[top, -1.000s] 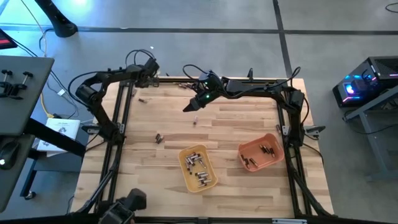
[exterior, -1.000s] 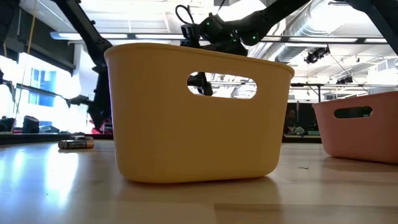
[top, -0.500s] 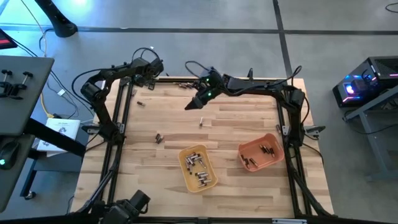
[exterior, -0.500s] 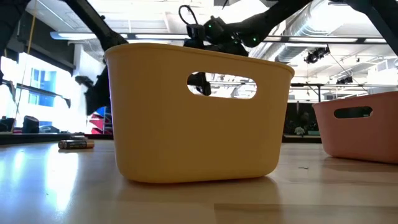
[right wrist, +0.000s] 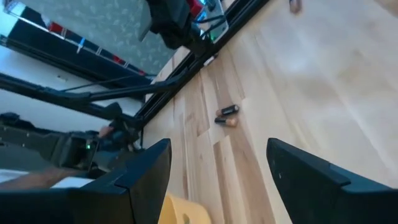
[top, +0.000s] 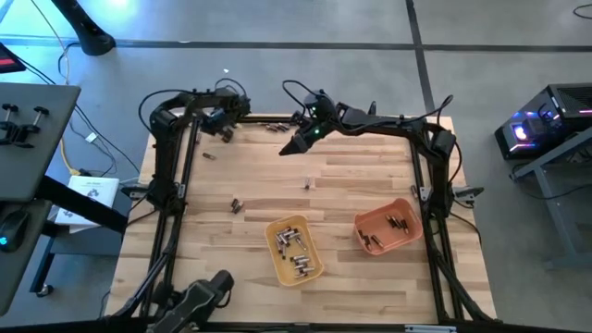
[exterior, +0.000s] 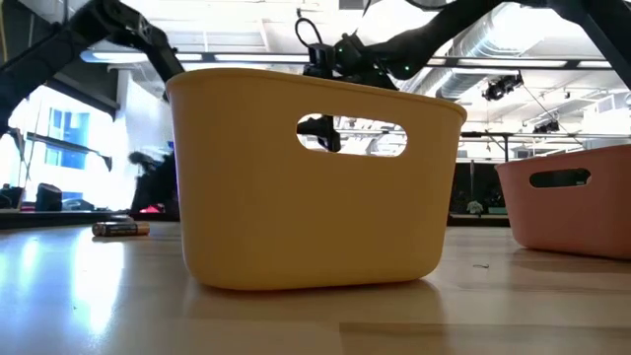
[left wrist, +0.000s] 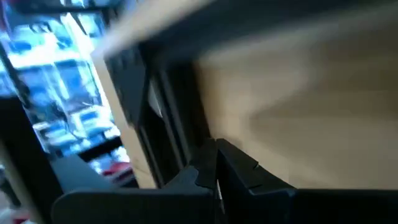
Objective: Sort batteries
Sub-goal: Adjust the silver battery
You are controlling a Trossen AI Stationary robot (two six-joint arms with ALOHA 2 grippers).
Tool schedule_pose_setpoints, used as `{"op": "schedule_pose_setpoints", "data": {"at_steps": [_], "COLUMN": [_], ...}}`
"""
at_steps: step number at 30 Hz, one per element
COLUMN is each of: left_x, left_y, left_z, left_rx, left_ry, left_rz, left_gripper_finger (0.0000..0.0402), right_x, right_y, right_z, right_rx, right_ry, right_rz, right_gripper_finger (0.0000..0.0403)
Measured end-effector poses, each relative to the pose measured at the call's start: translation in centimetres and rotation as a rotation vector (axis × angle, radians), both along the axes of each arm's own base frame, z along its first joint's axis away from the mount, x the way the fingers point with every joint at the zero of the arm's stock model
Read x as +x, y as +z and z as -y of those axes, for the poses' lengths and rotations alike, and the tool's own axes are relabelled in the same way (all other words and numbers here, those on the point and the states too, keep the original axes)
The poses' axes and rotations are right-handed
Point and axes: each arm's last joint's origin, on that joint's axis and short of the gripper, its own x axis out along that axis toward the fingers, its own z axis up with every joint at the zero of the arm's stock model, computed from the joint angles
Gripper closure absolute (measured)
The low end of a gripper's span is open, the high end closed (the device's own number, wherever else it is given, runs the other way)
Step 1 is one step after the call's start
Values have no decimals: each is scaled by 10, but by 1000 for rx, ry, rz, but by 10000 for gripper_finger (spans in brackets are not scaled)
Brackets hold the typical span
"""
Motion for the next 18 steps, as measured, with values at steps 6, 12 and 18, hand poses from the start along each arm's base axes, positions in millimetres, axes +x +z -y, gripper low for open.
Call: {"op": "schedule_pose_setpoints", "data": {"at_steps": [6, 12, 18], "left_x": [3, -16, -7], "left_y": [17, 14, -3], "left_z": [-20, -25, -16], "left_rx": [-17, -119, -190], "left_ry": [-50, -92, -151], "left_rz": [39, -25, -99], "left_gripper_finger": [401, 401, 401], "right_x": [5, 9, 11], "right_y": [0, 0, 0], "right_z": [-12, -23, -28], "right_rx": [6, 6, 21], "right_ry": [41, 66, 72], "right_rz": [1, -1, -8], "right_gripper_finger": [144, 144, 144]}}
